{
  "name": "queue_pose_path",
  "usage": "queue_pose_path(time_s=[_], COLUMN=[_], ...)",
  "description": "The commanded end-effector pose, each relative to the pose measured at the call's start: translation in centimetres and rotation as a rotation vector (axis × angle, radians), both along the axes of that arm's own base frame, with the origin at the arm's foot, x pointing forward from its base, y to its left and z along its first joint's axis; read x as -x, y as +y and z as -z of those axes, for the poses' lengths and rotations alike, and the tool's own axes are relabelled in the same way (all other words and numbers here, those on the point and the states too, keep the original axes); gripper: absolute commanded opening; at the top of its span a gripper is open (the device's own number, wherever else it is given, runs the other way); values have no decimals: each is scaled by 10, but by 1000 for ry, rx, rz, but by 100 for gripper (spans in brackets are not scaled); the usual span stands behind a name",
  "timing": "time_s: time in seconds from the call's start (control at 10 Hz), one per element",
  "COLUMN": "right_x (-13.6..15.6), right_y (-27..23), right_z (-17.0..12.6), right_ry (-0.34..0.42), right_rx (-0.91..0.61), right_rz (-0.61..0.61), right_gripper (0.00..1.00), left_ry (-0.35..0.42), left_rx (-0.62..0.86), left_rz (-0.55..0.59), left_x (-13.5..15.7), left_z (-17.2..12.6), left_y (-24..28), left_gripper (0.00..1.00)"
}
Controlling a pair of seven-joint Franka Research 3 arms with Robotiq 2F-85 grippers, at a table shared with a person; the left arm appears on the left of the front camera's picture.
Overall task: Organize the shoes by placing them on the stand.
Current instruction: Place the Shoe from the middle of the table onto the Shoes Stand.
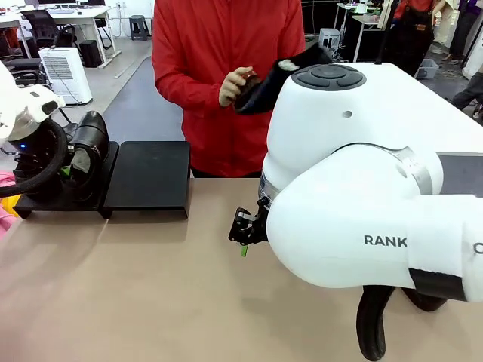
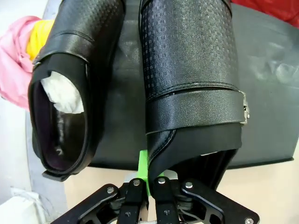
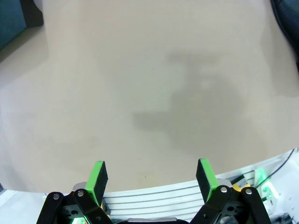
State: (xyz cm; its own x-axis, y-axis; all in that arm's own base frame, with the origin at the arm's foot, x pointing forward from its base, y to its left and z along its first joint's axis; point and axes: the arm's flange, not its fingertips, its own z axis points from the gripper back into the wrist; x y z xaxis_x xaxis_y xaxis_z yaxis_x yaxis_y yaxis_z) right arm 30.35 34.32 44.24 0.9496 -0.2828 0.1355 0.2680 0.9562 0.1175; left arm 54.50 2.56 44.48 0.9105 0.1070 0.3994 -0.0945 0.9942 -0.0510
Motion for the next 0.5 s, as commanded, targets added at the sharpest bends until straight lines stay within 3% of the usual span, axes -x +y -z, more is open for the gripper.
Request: queue_pose_path(time_s=[0.0, 0.2, 0.3, 0.4], right_x=[2, 2, 2, 2], right_y=[-2, -2, -2, -2], right_z=[0, 0, 0, 0], right_ry=[-1, -1, -1, -1], right_rx=[-5, -5, -5, -5], right_rz=[9, 9, 9, 9], right_gripper=[100, 100, 100, 100], left_ry=[-23, -16, -13, -14], left_rx=[25, 20, 21, 9], left_rz=[20, 14, 9, 6], left_x=[-8, -12, -13, -14], left_z=[-4, 3, 5, 6], left_y=[7, 10, 12, 13], left_gripper=[0, 0, 5, 24])
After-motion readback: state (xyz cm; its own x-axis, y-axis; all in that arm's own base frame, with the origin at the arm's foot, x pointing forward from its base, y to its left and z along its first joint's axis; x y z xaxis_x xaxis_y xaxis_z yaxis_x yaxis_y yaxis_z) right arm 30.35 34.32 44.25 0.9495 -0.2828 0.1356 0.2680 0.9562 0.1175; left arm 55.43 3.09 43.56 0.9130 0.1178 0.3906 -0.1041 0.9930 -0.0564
